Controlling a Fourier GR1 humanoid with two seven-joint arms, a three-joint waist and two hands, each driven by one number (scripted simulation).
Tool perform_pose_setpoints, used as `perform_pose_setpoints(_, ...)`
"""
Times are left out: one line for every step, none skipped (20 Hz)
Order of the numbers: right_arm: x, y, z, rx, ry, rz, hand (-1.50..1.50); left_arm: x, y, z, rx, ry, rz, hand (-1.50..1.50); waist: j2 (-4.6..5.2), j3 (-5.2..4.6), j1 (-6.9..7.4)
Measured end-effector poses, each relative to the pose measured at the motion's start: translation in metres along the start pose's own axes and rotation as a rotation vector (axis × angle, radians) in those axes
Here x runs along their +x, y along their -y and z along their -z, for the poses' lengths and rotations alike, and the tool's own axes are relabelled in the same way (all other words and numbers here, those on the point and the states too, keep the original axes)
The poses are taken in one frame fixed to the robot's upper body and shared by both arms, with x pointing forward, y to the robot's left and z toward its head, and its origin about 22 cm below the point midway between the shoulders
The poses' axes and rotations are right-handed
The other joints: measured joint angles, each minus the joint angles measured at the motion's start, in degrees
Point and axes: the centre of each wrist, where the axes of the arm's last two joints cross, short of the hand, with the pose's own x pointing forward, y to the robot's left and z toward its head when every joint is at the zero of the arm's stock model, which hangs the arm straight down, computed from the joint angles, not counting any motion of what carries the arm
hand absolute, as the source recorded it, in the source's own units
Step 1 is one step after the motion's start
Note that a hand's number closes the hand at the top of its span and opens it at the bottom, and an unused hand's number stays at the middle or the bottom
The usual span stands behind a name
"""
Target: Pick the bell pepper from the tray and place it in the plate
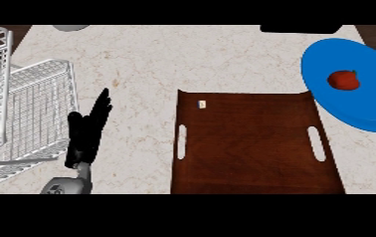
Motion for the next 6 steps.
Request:
perform_pose_setpoints(0.0006, 0.0035, -0.0003, -0.01, -0.005, -0.004, -1.5, 0.0003, 0.0003, 0.0004, 0.001, -0.002, 0.001, 0.0, 0.03, 0.02, 0.02)
perform_pose_setpoints(-0.0002, 0.0047, -0.0013, -0.016, -0.009, -0.006, -1.5, 0.0001, 0.0006, 0.0005, 0.004, -0.002, 0.002, 0.0, 0.03, 0.02, 0.04)
perform_pose_setpoints(-0.0002, 0.0047, -0.0013, -0.021, -0.012, -0.008, -1.5, -0.0003, 0.0008, 0.0005, 0.002, 0.003, 0.003, 0.0, 0.04, 0.04, 0.1)
perform_pose_setpoints(-0.0002, 0.0065, -0.0018, -0.024, -0.015, -0.012, -1.5, 0.0002, 0.0005, 0.0004, -0.003, 0.003, 0.0, 0.0, 0.07, 0.01, 0.13)
perform_pose_setpoints(-0.0008, 0.0087, -0.0029, -0.026, -0.018, -0.015, -1.5, -0.0003, 0.0011, 0.0013, 0.001, 0.001, -0.002, 0.0, 0.1, 0.03, 0.12)
perform_pose_setpoints(-0.0009, 0.0111, -0.0038, -0.027, -0.025, -0.023, -1.5, -0.0001, 0.0015, 0.0018, 0.005, -0.001, 0.001, 0.0, 0.1, 0.03, 0.11)
